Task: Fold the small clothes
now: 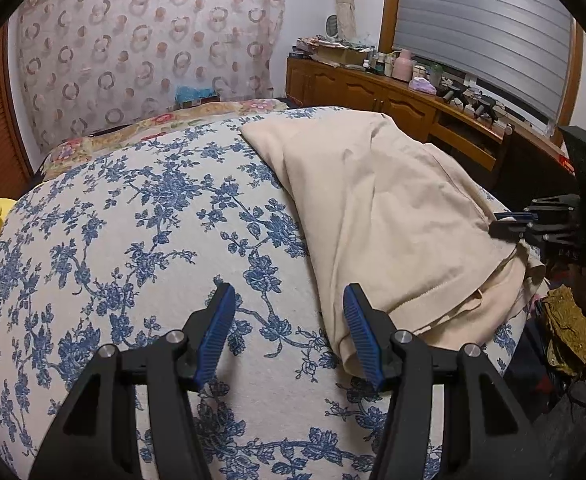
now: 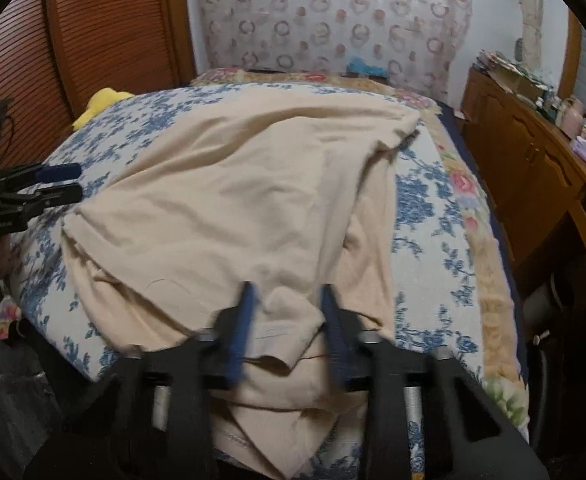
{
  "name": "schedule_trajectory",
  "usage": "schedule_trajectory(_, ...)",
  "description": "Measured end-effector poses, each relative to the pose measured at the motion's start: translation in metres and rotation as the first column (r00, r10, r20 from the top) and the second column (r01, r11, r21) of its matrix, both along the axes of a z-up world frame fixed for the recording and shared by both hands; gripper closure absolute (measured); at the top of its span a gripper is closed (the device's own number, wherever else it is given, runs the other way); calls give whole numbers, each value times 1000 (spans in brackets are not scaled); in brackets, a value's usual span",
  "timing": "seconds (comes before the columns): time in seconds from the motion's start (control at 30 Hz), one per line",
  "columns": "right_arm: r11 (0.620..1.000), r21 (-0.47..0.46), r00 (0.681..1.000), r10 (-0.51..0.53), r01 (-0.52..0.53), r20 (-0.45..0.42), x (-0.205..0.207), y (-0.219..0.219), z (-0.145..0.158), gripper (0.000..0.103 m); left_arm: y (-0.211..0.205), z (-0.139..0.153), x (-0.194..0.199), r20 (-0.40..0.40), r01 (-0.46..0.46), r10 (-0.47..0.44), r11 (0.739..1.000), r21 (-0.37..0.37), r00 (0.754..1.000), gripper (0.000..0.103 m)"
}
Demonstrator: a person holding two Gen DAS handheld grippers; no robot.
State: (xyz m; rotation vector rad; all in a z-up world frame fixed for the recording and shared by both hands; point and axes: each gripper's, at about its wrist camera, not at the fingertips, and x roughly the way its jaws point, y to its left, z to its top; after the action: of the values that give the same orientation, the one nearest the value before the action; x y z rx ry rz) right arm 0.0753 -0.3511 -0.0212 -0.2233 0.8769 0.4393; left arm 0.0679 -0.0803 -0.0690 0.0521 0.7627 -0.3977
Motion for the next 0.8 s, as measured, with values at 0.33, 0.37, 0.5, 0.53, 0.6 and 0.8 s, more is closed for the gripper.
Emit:
schedule_trajectory(0.33, 998, 55, 997, -42, 38, 72, -26, -34, 36, 100, -4, 5, -5, 6, 14, -14, 1000, -9, 1000, 48)
schedule_trajectory(0.37, 998, 51, 997, -44, 41, 58, -26, -36, 31, 100, -5, 5, -5, 3, 19, -19, 1000, -12, 1000, 48)
schedule_trajectory(0.5, 998, 26, 998, -53, 53, 24, -25, -37, 14, 100, -10, 4, -6, -5, 33, -33, 999, -11, 999, 48)
schedule_trajectory(0.53, 998, 22, 998, -56, 55, 26, -25, -37, 12, 100, -11, 4, -6, -6, 34, -34, 999, -12, 999, 48)
schedule_trajectory(0.6, 998, 25, 998, -60, 59, 27, -25, -37, 11, 99, -12, 5, -7, -5, 36, -36, 999, -15, 999, 48)
schedule_trajectory(0.8, 998, 19, 997, -69, 68, 41, -26, -38, 11, 97, -18, 6, -9, -9, 58, -58, 998, -28, 998, 48)
